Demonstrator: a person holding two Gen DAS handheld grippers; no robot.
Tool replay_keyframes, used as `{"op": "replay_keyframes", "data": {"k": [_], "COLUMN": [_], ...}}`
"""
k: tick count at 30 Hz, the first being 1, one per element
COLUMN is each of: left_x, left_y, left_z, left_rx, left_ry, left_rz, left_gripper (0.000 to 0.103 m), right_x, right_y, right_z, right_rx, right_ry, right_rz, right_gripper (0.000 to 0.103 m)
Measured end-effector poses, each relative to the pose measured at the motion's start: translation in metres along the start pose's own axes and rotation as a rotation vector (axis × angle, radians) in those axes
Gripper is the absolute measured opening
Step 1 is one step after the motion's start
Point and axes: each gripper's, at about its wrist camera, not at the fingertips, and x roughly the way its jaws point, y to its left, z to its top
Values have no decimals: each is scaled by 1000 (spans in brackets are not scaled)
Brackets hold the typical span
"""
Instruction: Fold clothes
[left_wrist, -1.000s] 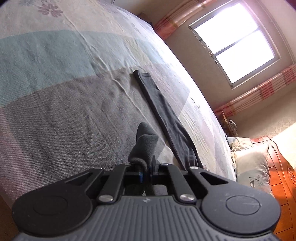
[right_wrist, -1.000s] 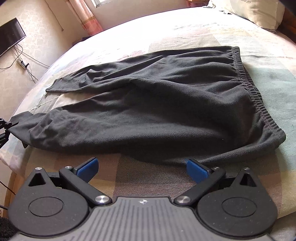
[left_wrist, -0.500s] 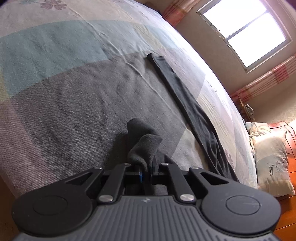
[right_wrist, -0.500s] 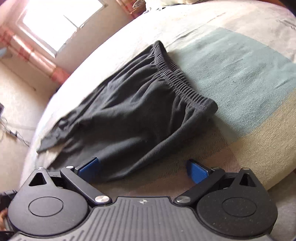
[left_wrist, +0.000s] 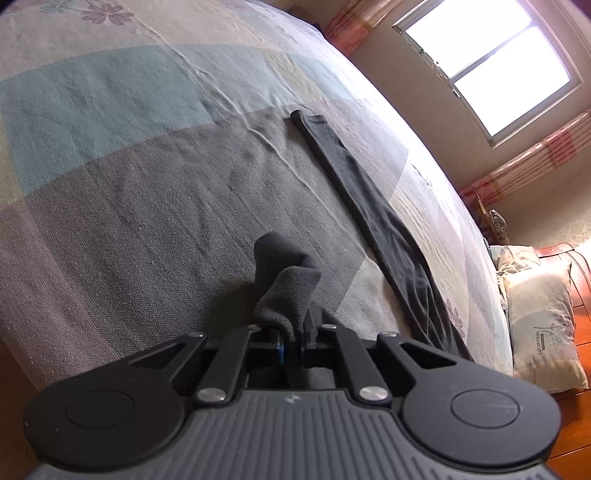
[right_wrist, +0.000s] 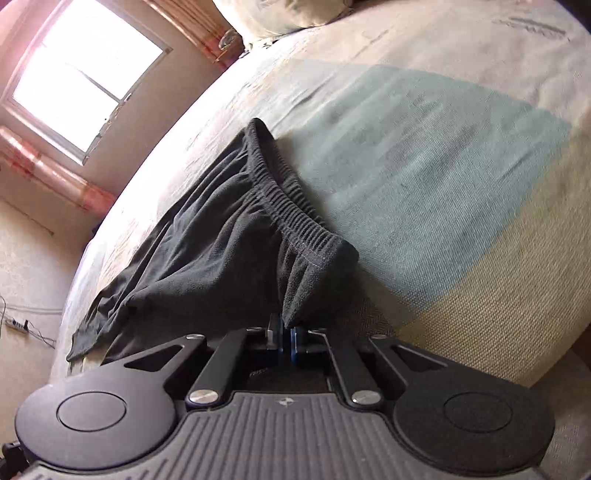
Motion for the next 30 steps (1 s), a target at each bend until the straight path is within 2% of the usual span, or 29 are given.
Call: {"op": "replay_keyframes", "data": {"k": [6, 8, 10, 13, 14, 15, 17, 21, 24, 26, 30], "left_x": [-37, -47, -47, -41, -41, -41, -42, -45, -43, -42, -30], "left_y": [-7, -9, -9, -3, -1, 1, 3, 9, 7, -5, -43], "left_z": [1, 1, 1, -1, -3, -4, -6, -3, -4, -8, -24], "left_rx": [9, 33, 66, 80, 80, 80, 78, 49, 47, 106, 200], "left_ry": [-23, -12, 7, 60, 69, 78, 82, 71, 52, 33, 73], "left_rz": [-24, -24, 16, 78, 87, 96, 99, 68, 43, 26, -85], "left_gripper": [5, 6, 12, 12, 13, 13, 13, 24, 20, 15, 15], "right_x": [-28, -35, -35, -28, -26, -27, -29, -34, -32, -32, -33], "right_y": [14, 11, 5, 3, 4, 5, 5, 2, 5, 8, 15], "right_z": [16, 21, 24, 19, 16, 14, 12, 14, 16, 16, 15], "right_rx": [-66, -79, -68, -103, -117, -134, -141, -125, -125, -131, -145], "right_ry": [-28, -26, -5, 44, 56, 56, 48, 22, 13, 6, -1], "right_rz": [25, -8, -26, -81, -105, -130, -153, -144, -145, -140, -135], "right_gripper": [3, 3, 3, 5, 6, 12, 14, 17, 20, 21, 26]}}
